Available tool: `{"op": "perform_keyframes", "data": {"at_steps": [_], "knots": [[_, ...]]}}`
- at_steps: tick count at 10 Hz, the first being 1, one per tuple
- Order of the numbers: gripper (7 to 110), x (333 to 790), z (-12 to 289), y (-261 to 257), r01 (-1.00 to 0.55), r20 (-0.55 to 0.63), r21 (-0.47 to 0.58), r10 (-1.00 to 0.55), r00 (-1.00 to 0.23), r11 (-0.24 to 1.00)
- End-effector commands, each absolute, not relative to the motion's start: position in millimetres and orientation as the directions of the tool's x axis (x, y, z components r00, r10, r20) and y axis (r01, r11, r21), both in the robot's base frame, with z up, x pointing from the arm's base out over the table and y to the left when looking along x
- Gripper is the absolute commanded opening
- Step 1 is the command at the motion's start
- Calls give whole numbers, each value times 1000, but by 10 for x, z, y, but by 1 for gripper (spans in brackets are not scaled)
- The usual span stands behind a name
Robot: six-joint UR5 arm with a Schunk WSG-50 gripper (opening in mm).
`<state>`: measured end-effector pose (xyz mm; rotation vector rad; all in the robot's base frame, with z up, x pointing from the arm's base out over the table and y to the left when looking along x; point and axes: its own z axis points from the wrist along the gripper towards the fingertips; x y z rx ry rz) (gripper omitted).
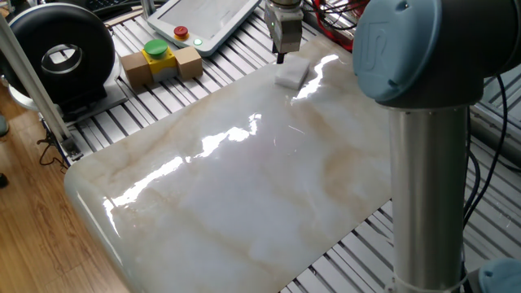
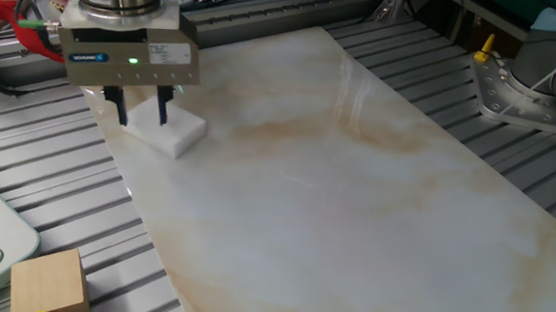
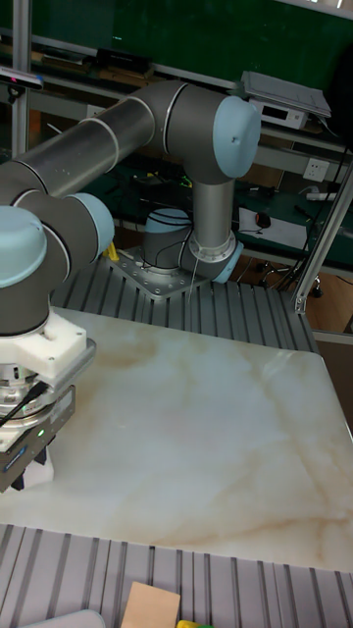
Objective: Clean the tabletop with a sponge
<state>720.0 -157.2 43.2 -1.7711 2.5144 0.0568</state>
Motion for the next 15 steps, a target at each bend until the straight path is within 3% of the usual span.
{"op": "perform_keyframes", "data": {"at_steps": [1, 2, 4, 6, 7, 12, 13, 15], "knots": [[44, 7362, 480, -1322, -980, -149, -93, -976, -158, 173], [66, 7201, 470, -1270, -987, -154, -30, -977, -149, 155], [66, 7036, 502, -1108, -970, -193, 63, -951, -241, 233], [66, 7086, 502, -1160, -979, -168, 32, -965, -202, 199], [44, 7101, 487, -1223, -992, -147, 9, -981, -128, 128], [44, 7149, 489, -1170, -998, -159, -39, -986, 50, -44], [66, 7108, 478, -1237, -998, -132, -23, -989, 67, -64], [66, 7008, 475, -1369, -983, -82, 9, -980, 181, -182]]}}
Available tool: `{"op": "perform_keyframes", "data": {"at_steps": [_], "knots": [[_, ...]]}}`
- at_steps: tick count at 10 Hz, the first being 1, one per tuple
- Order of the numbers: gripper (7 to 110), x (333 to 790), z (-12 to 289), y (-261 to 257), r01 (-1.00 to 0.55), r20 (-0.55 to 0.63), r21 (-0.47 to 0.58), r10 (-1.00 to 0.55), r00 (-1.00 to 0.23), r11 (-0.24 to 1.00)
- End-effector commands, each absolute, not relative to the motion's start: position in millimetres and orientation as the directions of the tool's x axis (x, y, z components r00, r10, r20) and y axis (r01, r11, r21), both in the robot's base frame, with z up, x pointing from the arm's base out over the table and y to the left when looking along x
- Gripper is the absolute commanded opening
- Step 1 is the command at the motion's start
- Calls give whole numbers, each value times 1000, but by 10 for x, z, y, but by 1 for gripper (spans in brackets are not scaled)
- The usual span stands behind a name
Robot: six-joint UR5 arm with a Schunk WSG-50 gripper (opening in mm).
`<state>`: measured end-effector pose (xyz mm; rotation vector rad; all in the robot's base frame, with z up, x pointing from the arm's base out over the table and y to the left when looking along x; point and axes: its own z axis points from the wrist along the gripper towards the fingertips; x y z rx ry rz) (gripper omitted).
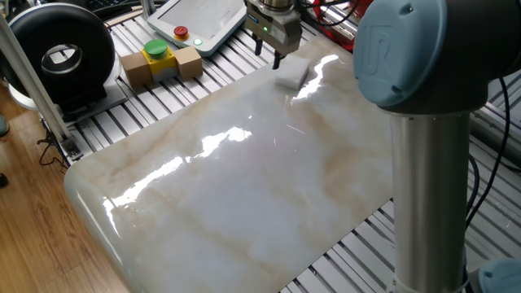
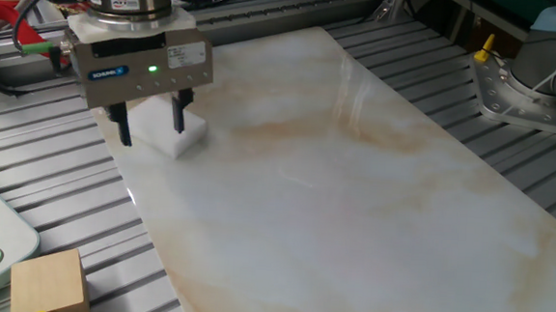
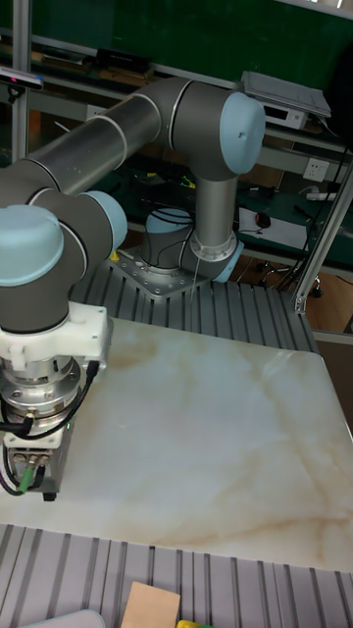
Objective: Clean the tabletop with a sponge
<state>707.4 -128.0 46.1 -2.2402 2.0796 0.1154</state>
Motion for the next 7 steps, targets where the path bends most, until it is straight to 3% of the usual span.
{"op": "perform_keyframes", "data": {"at_steps": [1, 5, 7], "knots": [[66, 7001, 470, -1469, -974, -55, 15, -973, 224, -225], [66, 7074, 370, -1351, -982, -127, -26, -974, 187, -185], [66, 6942, 351, -1638, -977, -29, 45, -978, 206, -207]]}}
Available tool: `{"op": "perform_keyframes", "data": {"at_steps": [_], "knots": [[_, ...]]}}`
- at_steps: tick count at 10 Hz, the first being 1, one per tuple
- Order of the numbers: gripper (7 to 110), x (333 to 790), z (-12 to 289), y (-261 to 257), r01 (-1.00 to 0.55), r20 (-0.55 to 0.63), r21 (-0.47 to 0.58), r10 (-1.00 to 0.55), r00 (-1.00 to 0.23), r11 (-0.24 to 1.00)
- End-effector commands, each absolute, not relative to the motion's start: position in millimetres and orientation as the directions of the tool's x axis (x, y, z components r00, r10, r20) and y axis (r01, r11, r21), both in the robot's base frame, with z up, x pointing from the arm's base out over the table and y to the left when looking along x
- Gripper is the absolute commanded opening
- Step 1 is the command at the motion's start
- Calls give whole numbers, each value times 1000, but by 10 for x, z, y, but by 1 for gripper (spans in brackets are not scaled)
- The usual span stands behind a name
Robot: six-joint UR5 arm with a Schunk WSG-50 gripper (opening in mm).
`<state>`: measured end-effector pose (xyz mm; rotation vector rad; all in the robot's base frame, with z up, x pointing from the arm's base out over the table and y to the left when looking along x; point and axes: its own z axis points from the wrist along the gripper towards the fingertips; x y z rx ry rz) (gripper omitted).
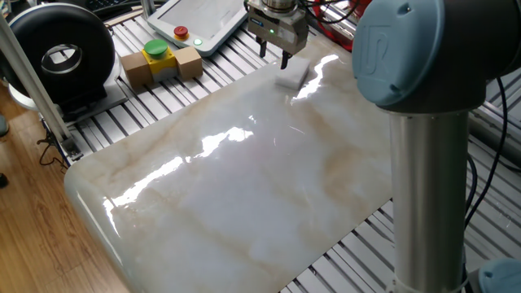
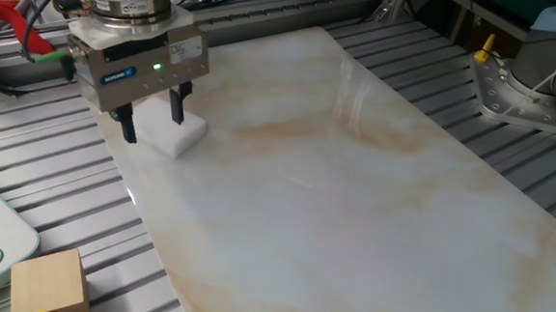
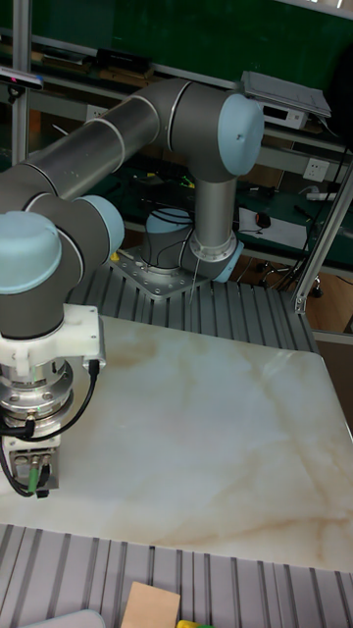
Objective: Clean the tabletop with a sponge
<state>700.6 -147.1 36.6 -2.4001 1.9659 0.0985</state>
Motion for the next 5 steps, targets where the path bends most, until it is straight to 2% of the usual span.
{"op": "perform_keyframes", "data": {"at_steps": [1, 3, 5], "knots": [[66, 6888, 344, -1705, -970, -13, 70, -972, 234, -235], [66, 6741, 349, -1783, -950, -18, 129, -958, 285, -284], [66, 6691, 340, -1708, -920, -83, 125, -928, 363, -371]]}}
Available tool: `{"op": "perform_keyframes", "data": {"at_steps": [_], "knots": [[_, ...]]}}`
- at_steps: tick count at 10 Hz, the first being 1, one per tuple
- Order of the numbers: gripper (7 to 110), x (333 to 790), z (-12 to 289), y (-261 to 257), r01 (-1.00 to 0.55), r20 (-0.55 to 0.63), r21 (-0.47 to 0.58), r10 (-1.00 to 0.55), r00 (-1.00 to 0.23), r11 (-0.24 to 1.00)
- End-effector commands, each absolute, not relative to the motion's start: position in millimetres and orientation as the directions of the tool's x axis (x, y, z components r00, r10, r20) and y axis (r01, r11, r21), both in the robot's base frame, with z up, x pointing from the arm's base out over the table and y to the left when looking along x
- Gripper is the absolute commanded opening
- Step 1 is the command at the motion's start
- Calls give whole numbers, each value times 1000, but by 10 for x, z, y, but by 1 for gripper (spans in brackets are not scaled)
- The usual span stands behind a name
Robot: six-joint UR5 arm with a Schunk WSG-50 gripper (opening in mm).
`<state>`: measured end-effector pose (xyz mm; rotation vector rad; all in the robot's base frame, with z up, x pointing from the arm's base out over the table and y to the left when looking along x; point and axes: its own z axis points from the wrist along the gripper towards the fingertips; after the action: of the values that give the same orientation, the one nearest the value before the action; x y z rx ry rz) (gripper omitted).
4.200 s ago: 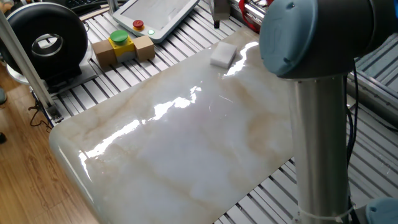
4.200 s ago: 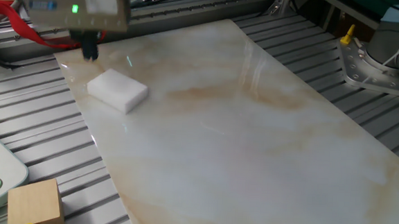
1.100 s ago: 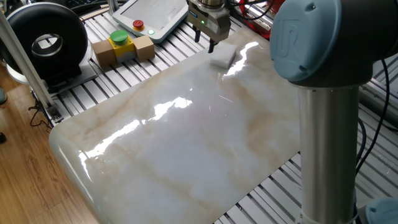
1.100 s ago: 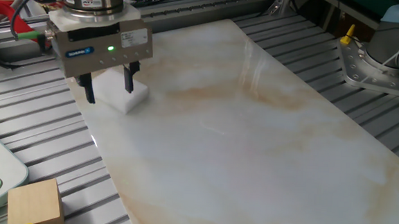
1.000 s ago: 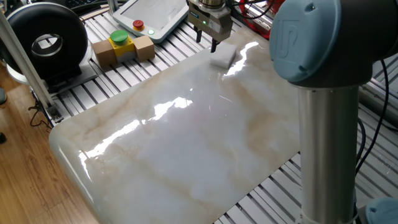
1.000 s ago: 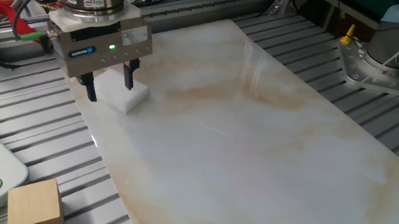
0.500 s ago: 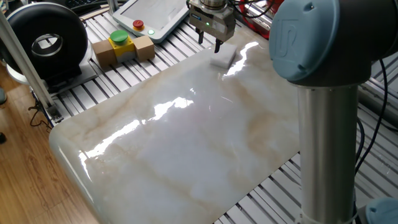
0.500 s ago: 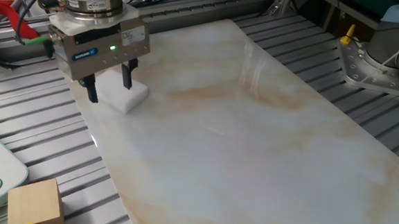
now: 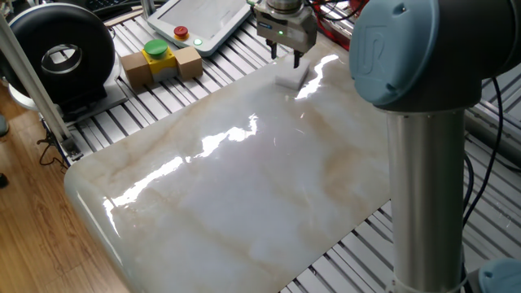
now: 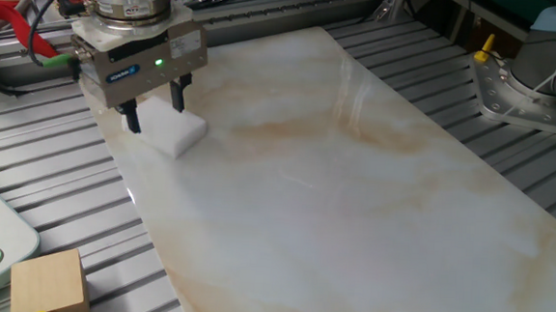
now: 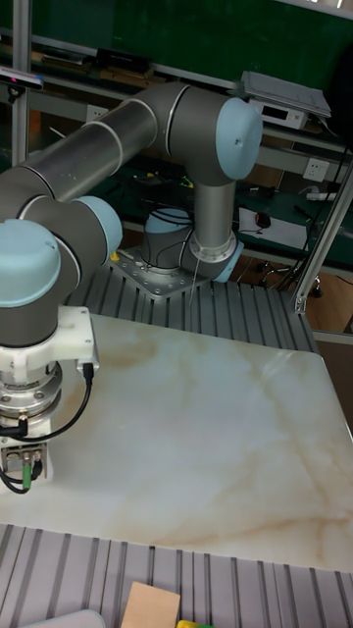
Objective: Clean the tabletop with a sponge
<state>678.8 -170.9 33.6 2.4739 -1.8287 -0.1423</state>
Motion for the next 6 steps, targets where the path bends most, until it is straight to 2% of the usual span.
{"op": "perform_keyframes", "data": {"at_steps": [1, 3, 6], "knots": [[66, 6680, 351, -1734, -906, -81, 130, -915, 395, -402], [66, 6740, 360, -1921, -887, -13, 135, -896, 443, -441], [66, 6767, 305, -1964, -874, -22, 115, -881, 472, -471]]}}
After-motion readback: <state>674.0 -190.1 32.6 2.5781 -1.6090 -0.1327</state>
